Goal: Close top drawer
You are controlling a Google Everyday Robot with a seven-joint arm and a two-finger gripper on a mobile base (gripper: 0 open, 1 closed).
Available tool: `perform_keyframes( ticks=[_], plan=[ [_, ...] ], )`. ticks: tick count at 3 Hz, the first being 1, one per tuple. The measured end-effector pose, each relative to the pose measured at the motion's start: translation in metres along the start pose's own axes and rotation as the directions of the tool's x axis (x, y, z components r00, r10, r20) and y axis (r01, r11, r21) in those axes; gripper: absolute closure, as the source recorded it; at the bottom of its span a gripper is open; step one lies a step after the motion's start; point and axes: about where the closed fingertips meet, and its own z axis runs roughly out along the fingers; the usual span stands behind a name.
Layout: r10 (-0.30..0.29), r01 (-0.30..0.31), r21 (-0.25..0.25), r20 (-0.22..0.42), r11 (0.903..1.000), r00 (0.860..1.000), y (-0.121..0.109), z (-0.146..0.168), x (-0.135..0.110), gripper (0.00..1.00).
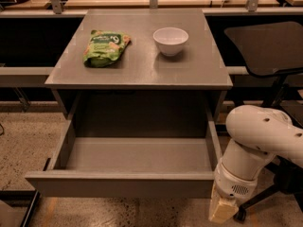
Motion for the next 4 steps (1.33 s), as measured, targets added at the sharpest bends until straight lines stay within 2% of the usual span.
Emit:
perform_keyframes(
  ticks=[1,2,3,4],
  plan=[
    [0.000,0.000,0.000,0.000,1.0000,1.000,0.000,0.000,0.000,1.00],
    [0.023,-0.023,0.016,0.007,0.9996,1.000,-0.014,0.002,-0.002,1.00],
    [0.007,-0.003,0.121,-0.030,0.9927,1.000,-0.053,-0.028,-0.008,1.00],
    [0.007,-0.003,0.121,-0.030,0.9926,1.000,-0.052,-0.028,-0.008,1.00]
  ],
)
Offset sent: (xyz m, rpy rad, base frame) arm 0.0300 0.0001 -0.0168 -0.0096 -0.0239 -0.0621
